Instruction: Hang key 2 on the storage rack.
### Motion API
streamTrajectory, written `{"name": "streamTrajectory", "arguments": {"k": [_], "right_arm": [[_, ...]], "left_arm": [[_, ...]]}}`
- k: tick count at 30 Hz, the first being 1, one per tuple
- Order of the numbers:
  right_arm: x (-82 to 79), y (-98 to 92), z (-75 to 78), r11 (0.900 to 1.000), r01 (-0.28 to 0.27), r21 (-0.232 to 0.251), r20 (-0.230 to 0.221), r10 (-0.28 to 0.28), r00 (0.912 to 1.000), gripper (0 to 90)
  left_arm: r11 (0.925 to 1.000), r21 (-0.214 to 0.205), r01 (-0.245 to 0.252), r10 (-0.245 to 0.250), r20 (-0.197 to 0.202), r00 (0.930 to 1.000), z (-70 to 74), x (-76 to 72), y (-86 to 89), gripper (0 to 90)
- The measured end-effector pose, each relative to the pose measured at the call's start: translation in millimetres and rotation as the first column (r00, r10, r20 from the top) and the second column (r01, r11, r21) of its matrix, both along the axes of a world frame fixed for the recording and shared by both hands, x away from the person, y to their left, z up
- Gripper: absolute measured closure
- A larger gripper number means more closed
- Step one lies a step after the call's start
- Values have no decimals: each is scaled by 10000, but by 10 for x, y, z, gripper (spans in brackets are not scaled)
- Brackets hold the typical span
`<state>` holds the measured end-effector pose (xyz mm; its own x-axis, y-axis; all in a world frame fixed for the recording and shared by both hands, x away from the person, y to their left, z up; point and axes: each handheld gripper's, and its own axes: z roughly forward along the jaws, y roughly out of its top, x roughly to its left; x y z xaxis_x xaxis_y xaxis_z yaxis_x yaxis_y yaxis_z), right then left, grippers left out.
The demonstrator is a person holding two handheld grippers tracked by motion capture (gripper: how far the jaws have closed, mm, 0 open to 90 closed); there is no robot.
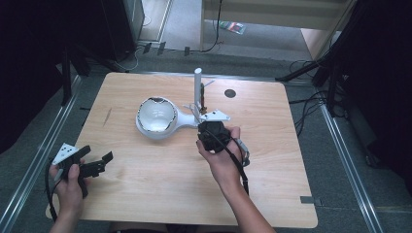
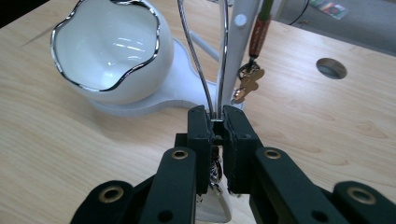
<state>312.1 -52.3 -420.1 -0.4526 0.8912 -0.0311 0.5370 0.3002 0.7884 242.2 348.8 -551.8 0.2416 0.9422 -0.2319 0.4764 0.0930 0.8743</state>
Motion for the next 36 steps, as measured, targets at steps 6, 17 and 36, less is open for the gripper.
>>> {"name": "streamTrajectory", "arguments": {"k": [6, 17, 36], "right_arm": [[33, -18, -14, 9996, 294, -4, 145, -294, 9995, 838], [109, -7, -72, 9985, 530, -146, 105, -528, 9985, 838], [268, 0, -201, 9960, 841, -294, -218, -847, 9962, 838]], "left_arm": [[10000, 35, -29, 29, 14, 10000, 0, 2, -6, 11], [10000, 55, -22, 22, -17, 10000, 1, 2, -8, 11], [10000, 42, 40, -40, -49, 10000, 0, 3, -5, 12]]}}
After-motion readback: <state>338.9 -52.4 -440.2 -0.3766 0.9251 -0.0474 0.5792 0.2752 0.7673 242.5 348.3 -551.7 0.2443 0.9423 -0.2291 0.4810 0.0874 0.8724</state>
